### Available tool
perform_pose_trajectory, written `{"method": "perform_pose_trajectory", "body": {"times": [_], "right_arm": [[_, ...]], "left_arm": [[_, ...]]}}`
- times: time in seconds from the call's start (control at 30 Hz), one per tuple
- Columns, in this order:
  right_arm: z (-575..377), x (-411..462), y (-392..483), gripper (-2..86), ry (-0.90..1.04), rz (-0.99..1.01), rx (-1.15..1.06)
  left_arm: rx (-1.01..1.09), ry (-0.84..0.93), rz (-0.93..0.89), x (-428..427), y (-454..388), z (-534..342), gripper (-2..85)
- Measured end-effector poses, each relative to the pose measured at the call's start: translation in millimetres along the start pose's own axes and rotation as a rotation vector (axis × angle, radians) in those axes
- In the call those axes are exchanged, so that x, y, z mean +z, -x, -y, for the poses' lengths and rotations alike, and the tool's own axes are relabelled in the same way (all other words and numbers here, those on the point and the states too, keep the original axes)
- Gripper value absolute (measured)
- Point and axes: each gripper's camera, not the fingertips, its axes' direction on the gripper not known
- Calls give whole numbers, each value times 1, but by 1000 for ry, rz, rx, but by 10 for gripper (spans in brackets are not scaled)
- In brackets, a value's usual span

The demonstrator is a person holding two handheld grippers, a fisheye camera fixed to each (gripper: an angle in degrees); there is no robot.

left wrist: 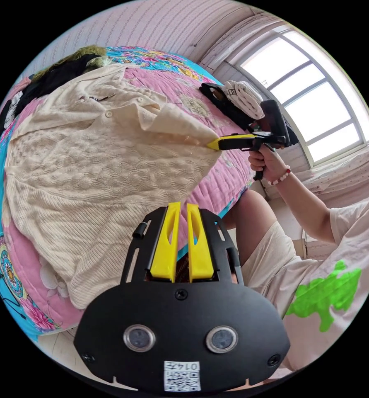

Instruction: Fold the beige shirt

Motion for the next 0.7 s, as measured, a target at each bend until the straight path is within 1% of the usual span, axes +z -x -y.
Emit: {"method": "perform_pose_trajectory", "body": {"times": [0.07, 0.13, 0.27, 0.33, 0.37, 0.43, 0.5, 0.6, 0.67, 0.7], "right_arm": [[-19, 6, -38, 33, 13, 192, 199], [-29, 6, -51, 39, -5, 228, 267], [-25, -7, -48, 68, -51, 129, 238], [-15, -8, -46, 80, -30, 105, 210], [-8, -8, -44, 84, -24, 98, 191], [1, -9, -41, 86, -15, 85, 163], [8, -9, -39, 87, -12, 65, 146], [13, -9, -38, 85, -18, 75, 142], [13, -7, -37, 82, -12, 68, 145], [13, -7, -36, 81, -8, 67, 145]], "left_arm": [[-10, 2, 2, -3, 4, -5, 38], [-33, -2, -3, -9, 10, -13, 39], [-99, -50, 51, -31, 26, -29, 43], [-209, -112, 152, -56, 50, -45, 53], [-241, -129, 175, -62, 57, -50, 57], [-380, -190, 261, -88, 91, -67, 69], [-450, -228, 305, -103, 113, -75, 77], [-511, -214, 345, -110, 144, -69, 90], [-540, -173, 377, -104, 160, -61, 96], [-549, -119, 377, -94, 170, -55, 100]]}}
